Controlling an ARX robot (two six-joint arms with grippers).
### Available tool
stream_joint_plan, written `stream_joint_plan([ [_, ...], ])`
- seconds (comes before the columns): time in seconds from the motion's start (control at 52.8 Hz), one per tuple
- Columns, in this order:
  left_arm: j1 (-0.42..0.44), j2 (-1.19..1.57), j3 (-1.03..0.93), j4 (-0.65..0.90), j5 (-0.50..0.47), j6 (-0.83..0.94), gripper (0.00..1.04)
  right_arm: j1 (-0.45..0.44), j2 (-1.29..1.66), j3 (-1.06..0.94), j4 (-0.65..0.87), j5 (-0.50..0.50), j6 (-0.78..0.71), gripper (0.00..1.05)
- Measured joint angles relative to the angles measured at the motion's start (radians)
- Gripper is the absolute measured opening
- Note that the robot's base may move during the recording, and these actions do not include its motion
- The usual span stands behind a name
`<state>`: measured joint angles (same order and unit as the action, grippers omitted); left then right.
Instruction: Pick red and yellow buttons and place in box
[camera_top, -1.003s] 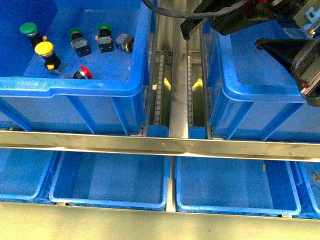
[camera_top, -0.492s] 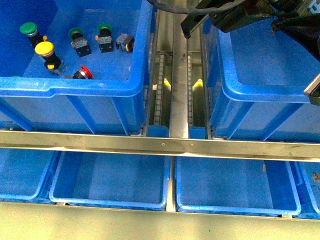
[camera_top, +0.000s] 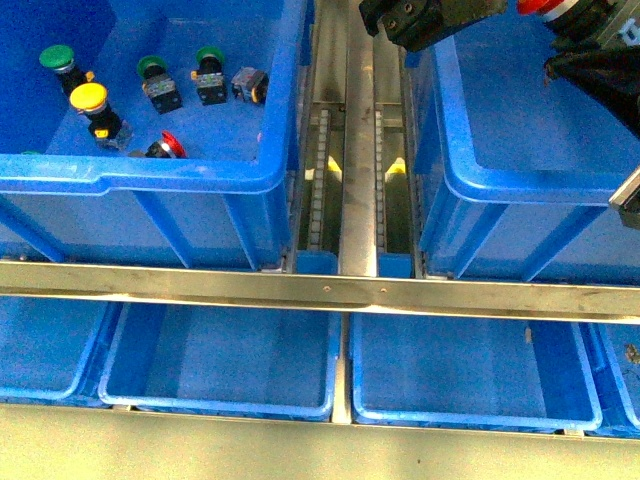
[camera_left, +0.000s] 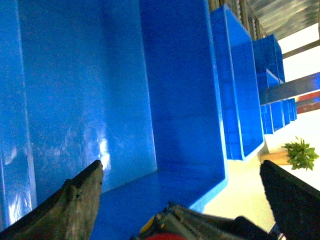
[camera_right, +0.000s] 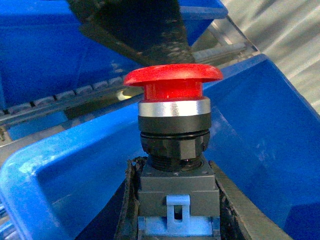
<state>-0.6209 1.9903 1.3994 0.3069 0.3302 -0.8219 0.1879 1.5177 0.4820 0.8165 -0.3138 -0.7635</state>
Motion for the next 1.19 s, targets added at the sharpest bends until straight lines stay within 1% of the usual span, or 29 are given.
stream_joint_plan([
  [0.151, 0.015, -0.010, -0.007, 0.028, -0.009, -0.001, 0.97, 0.000, 0.000, -0.007, 0.000, 0.002, 0.001, 0.26],
  [0.303, 0.057, -0.092, -0.123, 0.040, -0.045, 0.022, 0.97, -0.040, 0.000, -0.006, -0.003, 0.000, 0.004, 0.26],
  [0.492, 0.137, -0.191, -0.257, 0.035, -0.080, 0.064, 0.97, -0.080, 0.000, 0.003, -0.029, -0.009, 0.004, 0.26],
  [0.625, 0.198, -0.279, -0.380, 0.033, -0.122, 0.150, 0.97, -0.101, -0.012, 0.010, -0.046, -0.016, 0.005, 0.26],
  [0.681, 0.209, -0.311, -0.419, 0.031, -0.146, 0.181, 0.97, -0.110, -0.021, 0.013, -0.049, -0.017, 0.010, 0.26],
  [0.719, 0.218, -0.350, -0.464, 0.034, -0.183, 0.230, 0.97, -0.114, -0.027, 0.014, -0.053, -0.017, 0.011, 0.26],
  [0.889, 0.252, -0.523, -0.656, 0.040, -0.257, 0.359, 0.97, -0.135, -0.071, 0.016, -0.084, -0.008, 0.011, 0.26],
  [1.003, 0.289, -0.645, -0.787, 0.021, -0.288, 0.392, 0.97, -0.136, -0.111, 0.017, -0.114, -0.005, 0.011, 0.26],
  [1.192, 0.405, -0.876, -1.022, -0.056, -0.322, 0.399, 0.97, -0.137, -0.206, 0.023, -0.177, 0.029, 0.041, 0.26],
])
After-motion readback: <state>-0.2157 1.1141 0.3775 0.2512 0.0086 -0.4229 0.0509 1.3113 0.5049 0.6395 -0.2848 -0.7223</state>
